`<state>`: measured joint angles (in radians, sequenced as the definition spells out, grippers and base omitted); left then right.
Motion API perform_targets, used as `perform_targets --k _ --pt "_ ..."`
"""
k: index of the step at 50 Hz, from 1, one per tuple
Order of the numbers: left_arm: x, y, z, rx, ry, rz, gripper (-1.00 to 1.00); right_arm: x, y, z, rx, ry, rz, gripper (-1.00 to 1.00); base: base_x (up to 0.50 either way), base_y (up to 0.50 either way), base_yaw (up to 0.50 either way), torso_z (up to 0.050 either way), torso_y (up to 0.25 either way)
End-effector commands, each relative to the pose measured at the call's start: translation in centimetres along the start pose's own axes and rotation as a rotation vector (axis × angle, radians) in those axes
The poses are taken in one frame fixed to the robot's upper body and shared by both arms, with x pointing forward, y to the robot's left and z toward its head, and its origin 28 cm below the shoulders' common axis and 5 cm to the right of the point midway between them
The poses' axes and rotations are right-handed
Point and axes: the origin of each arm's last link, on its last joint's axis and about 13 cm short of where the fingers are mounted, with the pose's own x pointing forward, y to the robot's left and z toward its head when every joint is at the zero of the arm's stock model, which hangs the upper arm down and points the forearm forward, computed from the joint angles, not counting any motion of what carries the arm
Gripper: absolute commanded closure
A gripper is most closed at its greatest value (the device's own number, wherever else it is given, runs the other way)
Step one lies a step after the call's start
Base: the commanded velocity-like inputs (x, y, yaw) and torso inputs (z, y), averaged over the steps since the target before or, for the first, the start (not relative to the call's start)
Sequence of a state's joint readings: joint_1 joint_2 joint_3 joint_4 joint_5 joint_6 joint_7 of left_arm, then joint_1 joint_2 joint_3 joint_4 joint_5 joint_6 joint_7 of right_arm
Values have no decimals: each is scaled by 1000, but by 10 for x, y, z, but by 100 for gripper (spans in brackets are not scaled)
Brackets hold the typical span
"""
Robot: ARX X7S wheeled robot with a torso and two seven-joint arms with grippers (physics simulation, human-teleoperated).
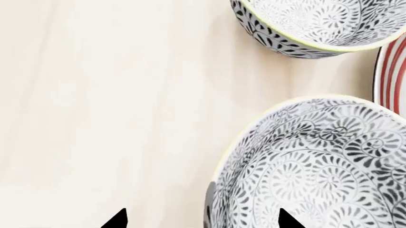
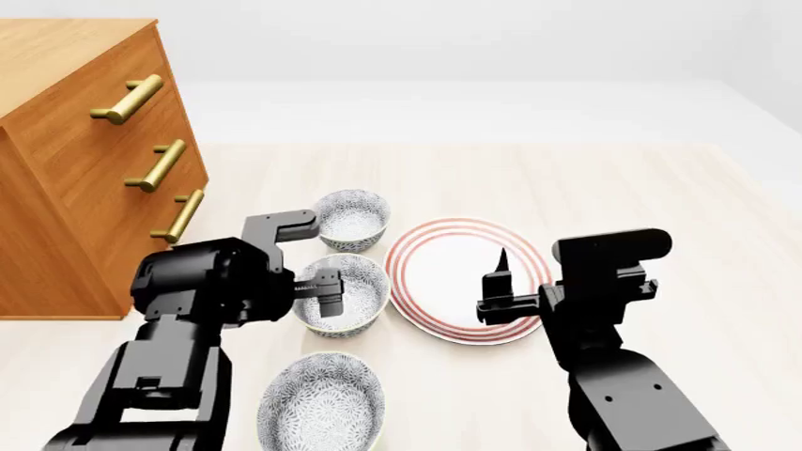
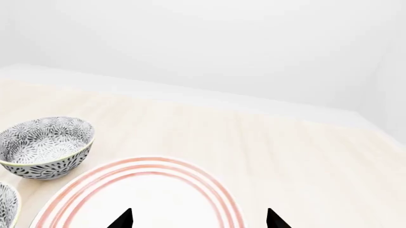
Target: Stack the bowl in the middle on the bowl at the back.
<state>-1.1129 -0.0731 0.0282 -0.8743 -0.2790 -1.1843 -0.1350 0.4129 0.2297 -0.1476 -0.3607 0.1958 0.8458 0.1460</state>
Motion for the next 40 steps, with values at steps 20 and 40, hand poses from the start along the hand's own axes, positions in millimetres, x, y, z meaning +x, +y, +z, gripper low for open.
perform_targets --k 20,40 --pt "15 22 6 -161 -12 106 100 0 -1 1 -18 2 -14 -100 0 0 0 0 0" --pt "-53 24 15 -160 -194 19 100 -1 -1 4 -19 -10 -24 -100 0 0 0 0 0"
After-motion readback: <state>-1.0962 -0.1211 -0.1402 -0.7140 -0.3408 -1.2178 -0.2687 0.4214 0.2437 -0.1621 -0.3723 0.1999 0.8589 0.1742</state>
